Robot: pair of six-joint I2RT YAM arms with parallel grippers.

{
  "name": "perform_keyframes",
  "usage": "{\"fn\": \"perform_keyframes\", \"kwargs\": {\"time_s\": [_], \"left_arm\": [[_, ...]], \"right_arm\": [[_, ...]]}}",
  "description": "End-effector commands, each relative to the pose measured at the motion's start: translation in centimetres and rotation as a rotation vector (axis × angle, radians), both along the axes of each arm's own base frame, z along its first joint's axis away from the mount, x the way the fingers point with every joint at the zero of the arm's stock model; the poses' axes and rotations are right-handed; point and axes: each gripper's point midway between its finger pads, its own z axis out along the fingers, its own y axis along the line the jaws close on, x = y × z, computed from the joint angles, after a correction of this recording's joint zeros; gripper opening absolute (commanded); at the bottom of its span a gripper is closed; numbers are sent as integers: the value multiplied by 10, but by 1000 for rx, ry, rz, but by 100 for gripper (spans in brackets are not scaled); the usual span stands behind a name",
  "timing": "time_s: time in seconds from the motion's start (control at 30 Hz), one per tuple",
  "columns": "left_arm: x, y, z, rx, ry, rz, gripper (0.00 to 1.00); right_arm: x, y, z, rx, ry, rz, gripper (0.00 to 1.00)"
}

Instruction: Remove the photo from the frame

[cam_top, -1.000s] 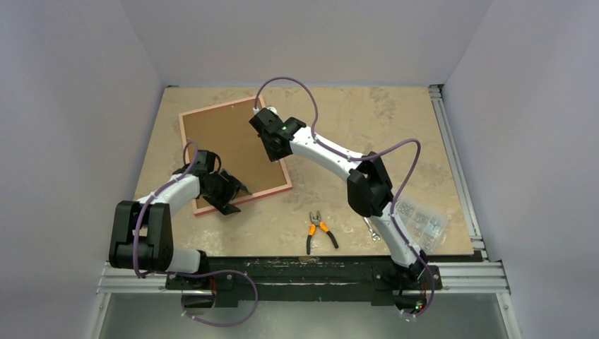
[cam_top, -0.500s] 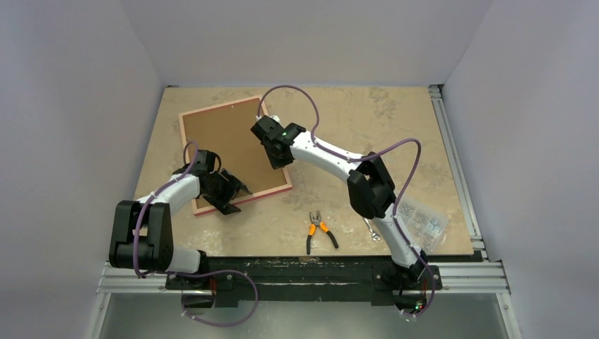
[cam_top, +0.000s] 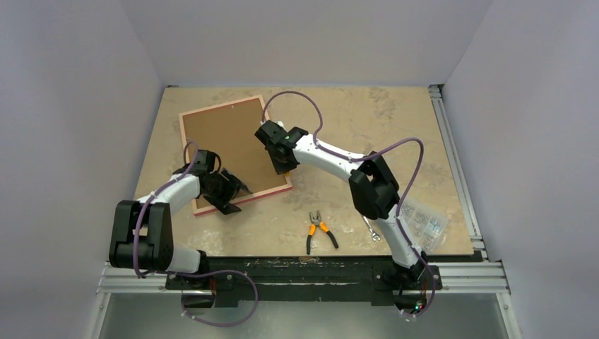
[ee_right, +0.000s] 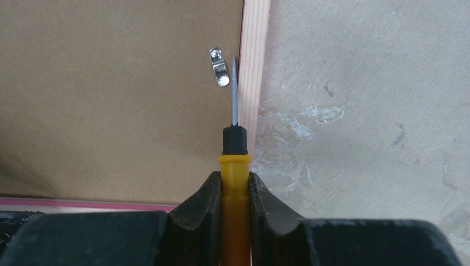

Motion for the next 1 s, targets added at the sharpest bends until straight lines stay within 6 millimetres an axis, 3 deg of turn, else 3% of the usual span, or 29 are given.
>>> {"fn": "perform_keyframes", "kwargs": {"time_s": [0.0, 0.53, 0.63, 0.77, 0.83, 0.97], "left_arm": [[3, 0, 0, -9, -16, -2, 65], [3, -2, 0, -21, -19, -12, 66], [6, -2, 5, -21, -44, -26, 69], [13, -8, 20, -46, -113, -87, 77], [16, -15, 33, -81, -172, -142, 80], [15, -46, 72, -280, -386, -289, 81]], "right_arm": [[-13, 8, 15, 95, 46, 27, 0], [-23, 25, 13, 168, 107, 78, 0], [-17, 15, 27, 145, 51, 48, 0], [-21, -4, 63, 121, -28, 23, 0], [-35, -9, 90, 213, -55, 37, 0], [-71, -7, 100, 434, -43, 115, 0]]}}
